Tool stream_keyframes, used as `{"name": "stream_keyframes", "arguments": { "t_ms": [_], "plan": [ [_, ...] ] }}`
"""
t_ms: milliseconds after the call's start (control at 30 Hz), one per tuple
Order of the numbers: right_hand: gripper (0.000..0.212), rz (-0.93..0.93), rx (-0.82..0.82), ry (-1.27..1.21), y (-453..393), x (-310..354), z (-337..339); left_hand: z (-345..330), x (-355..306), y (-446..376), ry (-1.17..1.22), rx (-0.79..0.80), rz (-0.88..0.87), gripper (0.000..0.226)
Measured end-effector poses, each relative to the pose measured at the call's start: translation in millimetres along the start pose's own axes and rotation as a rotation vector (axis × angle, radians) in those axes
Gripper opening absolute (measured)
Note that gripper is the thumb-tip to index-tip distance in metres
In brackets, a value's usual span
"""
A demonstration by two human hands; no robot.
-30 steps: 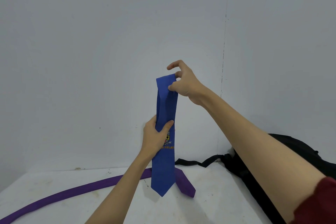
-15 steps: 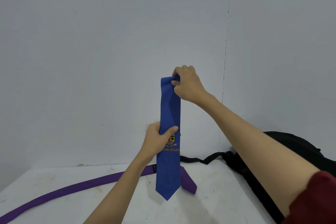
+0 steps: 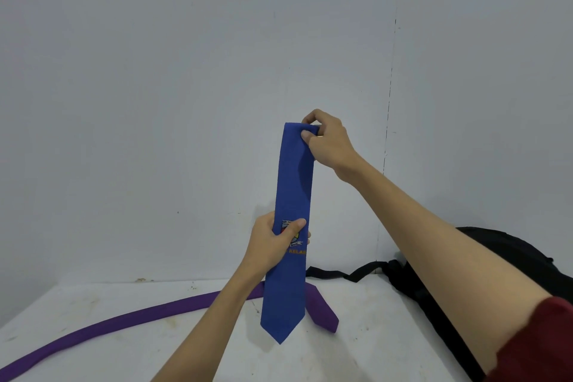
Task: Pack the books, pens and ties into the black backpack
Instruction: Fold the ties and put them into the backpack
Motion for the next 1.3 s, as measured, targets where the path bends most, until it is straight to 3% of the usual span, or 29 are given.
{"name": "stream_keyframes", "arguments": {
  "t_ms": [267,467,633,933,1000,1100,1167,1300],
  "plan": [
    [0.025,0.048,0.184,-0.040,5.4,13.0,-11.2,9.2,9.6,-10.7,-0.063,-0.046,-0.003,0.008],
    [0.026,0.053,0.214,-0.058,6.9,18.2,-13.4,12.5,3.2,-14.8,-0.106,-0.084,-0.040,0.017],
    [0.022,0.008,0.071,-0.089,-2.4,8.6,-7.5,12.0,1.4,-7.2,-0.060,-0.070,-0.030,0.007],
    [0.006,-0.239,-0.216,-0.104,-7.7,-40.6,5.0,2.3,-22.0,18.4,0.041,0.156,0.008,0.010],
    [0.013,-0.375,-0.163,-0.144,-1.1,-58.4,-0.9,4.8,-27.8,19.3,0.073,0.158,0.019,0.011],
    [0.023,-0.479,0.053,-0.039,29.3,-83.2,-13.8,11.1,-29.8,15.4,0.132,0.126,0.092,0.009],
    [0.029,-0.391,0.121,0.014,48.2,-96.5,-15.6,16.7,-26.9,9.2,0.162,0.090,0.158,0.008],
    [0.064,-0.147,0.399,-0.074,82.4,-93.2,-22.5,21.8,-19.5,1.4,0.180,0.078,0.259,0.012]
  ]
}}
Point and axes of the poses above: each hand's wrist, its own y-axis away from the middle knuckle, its own z-axis out of the back of the hand, x = y × z, the point moved 5 cm from there along -y, towards the middle knuckle, and after that the axes turned 13 degrees about -x, right-handed, at the moved point
